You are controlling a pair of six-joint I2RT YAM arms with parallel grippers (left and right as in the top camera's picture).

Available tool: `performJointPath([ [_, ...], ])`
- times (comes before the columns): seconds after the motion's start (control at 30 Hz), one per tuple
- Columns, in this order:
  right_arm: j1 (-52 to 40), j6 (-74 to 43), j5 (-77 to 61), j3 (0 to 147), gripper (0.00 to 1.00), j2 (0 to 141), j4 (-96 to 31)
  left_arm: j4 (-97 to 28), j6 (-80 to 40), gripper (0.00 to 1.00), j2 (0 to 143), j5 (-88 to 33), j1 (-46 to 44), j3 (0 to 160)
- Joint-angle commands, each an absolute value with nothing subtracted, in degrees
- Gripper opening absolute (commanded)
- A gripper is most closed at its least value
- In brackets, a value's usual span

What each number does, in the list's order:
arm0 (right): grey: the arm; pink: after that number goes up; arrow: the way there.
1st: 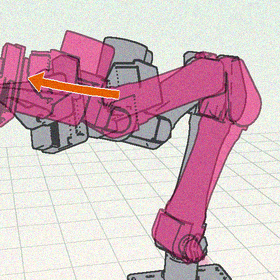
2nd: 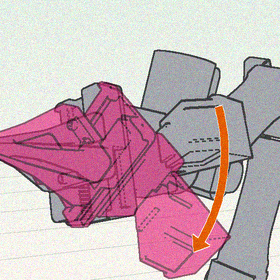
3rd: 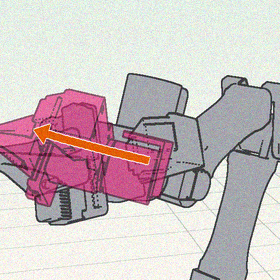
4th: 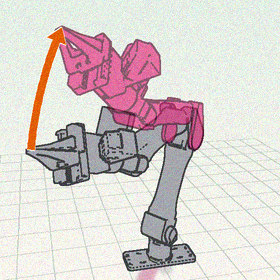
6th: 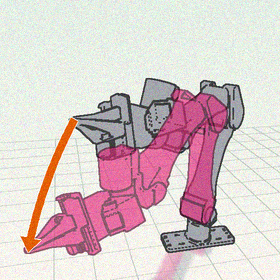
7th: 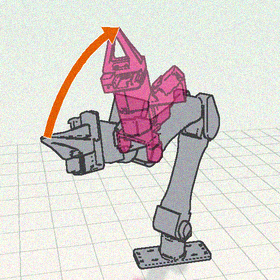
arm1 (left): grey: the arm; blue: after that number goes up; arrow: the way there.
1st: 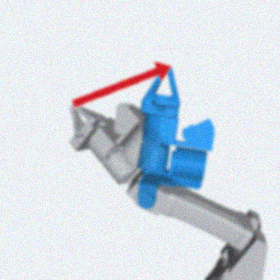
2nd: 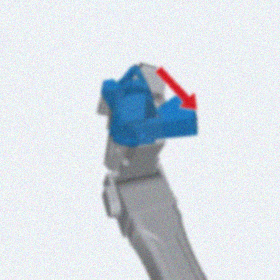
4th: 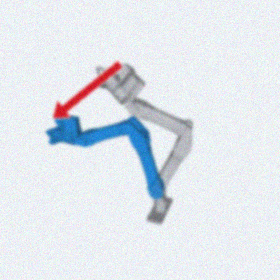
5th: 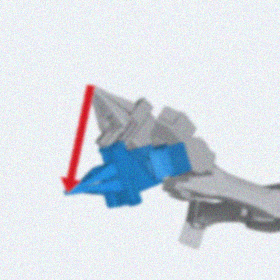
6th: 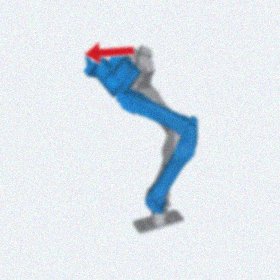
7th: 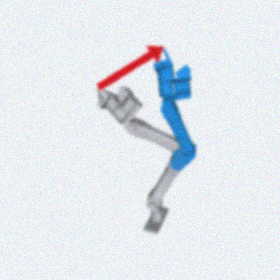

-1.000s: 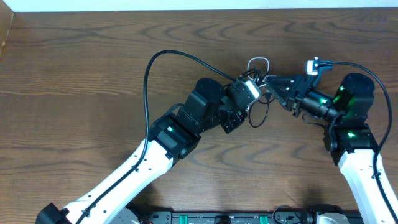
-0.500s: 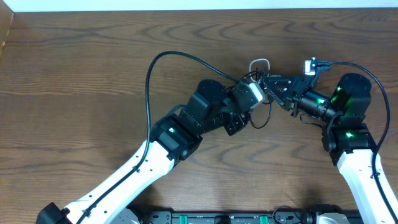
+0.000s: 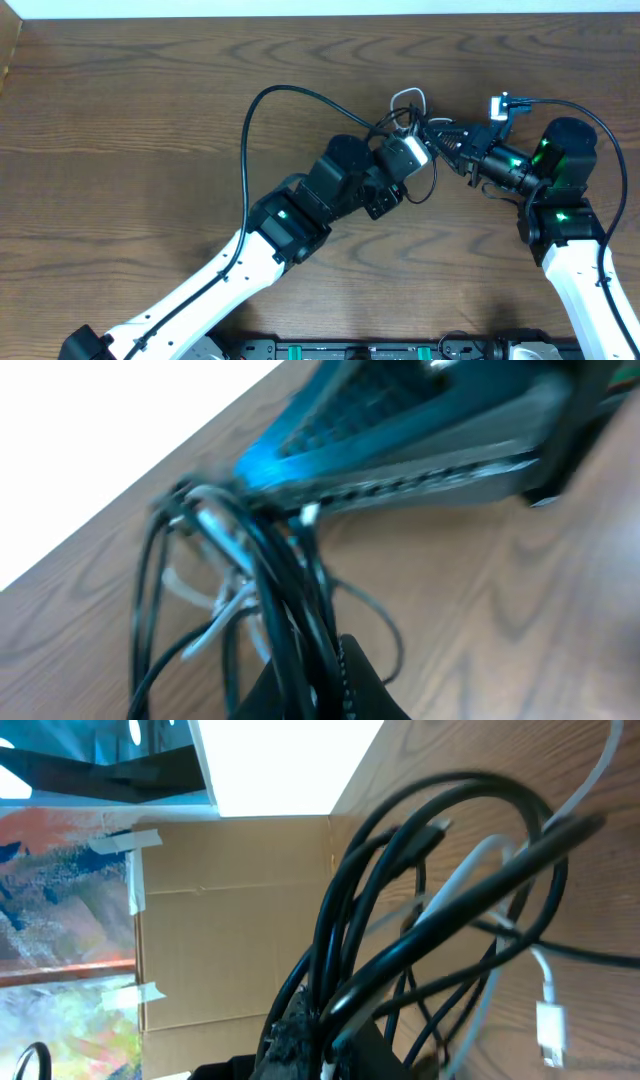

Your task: Untangle cables

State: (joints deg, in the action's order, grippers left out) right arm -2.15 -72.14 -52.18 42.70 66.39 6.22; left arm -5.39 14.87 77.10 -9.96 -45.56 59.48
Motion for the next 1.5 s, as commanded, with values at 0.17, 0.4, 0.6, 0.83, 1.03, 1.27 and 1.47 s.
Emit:
performJointPath([
  [0.17, -2.7, -70.4, -54.1, 43.3, 0.01, 66.4, 6.4, -9.1, 14.9, 0.08, 77.2, 17.0, -43.9, 59.5],
  [0.4, -2.7, -69.7, -54.3, 43.3, 0.01, 66.4, 6.4, -9.6, 14.3, 0.08, 77.2, 15.9, -43.0, 59.5],
  [0.6, -2.7, -67.1, -54.3, 43.3, 0.01, 66.4, 5.7, -8.8, 12.7, 0.08, 77.2, 6.9, -43.0, 59.5],
  [0.83, -2.7, -63.5, -47.7, 43.3, 0.19, 66.4, -3.4, -7.1, 10.0, 0.08, 77.1, 6.4, -43.0, 59.5],
  [1.03, -2.7, -63.6, -44.3, 43.3, 0.54, 66.4, -3.7, -7.0, 8.2, 0.08, 77.1, 6.4, -43.0, 59.5],
  [1.27, -2.7, -67.1, -41.9, 43.3, 0.47, 66.4, -3.3, -7.0, 7.4, 0.08, 77.1, -3.0, -43.0, 59.5],
  [1.47, -2.7, -68.4, -41.9, 43.3, 0.45, 66.4, -1.0, -7.0, 7.5, 0.07, 77.1, -5.2, -43.1, 59.5],
])
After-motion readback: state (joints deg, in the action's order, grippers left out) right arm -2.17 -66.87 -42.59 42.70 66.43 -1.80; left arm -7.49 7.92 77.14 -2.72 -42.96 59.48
